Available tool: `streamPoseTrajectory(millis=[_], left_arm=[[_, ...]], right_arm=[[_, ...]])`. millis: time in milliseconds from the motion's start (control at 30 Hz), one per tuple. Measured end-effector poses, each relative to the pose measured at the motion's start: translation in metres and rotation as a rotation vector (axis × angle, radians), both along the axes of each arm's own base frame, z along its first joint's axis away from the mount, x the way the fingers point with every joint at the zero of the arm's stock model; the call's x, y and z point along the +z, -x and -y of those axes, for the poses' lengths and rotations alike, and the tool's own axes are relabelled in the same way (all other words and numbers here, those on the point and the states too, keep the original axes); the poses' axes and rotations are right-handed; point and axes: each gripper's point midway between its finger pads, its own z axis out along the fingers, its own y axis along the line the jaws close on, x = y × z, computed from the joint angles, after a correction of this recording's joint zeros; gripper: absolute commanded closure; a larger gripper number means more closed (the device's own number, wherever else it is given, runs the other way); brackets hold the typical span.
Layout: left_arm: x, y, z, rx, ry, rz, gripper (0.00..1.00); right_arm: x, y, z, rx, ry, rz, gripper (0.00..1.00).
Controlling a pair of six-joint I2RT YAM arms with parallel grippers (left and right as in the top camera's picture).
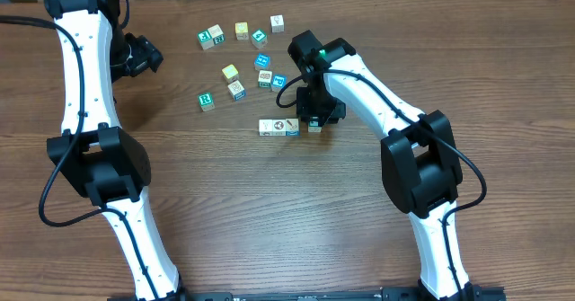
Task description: Form a horizontal line
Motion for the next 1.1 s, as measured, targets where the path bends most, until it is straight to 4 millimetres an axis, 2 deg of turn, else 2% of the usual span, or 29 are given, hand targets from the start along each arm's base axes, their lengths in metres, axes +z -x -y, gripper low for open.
streamPoseTrajectory(millis=[100, 300, 567, 733, 767, 867, 1100], left_arm=[[0.000, 0.000, 0.000, 0.000, 0.000, 0.000, 0.00], [0.000, 0.000, 0.000, 0.000, 0.000, 0.000, 0.00], [0.000, 0.000, 0.000, 0.000, 0.000, 0.000, 0.00], [0.000, 0.000, 0.000, 0.000, 0.000, 0.000, 0.00], [0.000, 0.000, 0.000, 0.000, 0.000, 0.000, 0.00], [0.000, 0.000, 0.000, 0.000, 0.000, 0.000, 0.00], [0.000, 0.000, 0.000, 0.000, 0.000, 0.000, 0.00]], right_arm=[[0.000, -0.004, -0.002, -0.001, -0.008, 0.014, 0.62], [0.002, -0.024, -0.007, -0.010, -0.040, 0.090, 0.62], [0.002, -0.034, 0.021, -0.072, 0.012, 0.101, 0.63], [0.001, -0.032, 0.025, -0.082, 0.026, 0.092, 0.71], [0.001, -0.032, 0.026, -0.083, 0.031, 0.092, 0.75], [0.001, -0.031, 0.031, -0.084, 0.055, 0.095, 0.96], [0.001, -0.026, 0.037, -0.087, 0.085, 0.076, 0.96]])
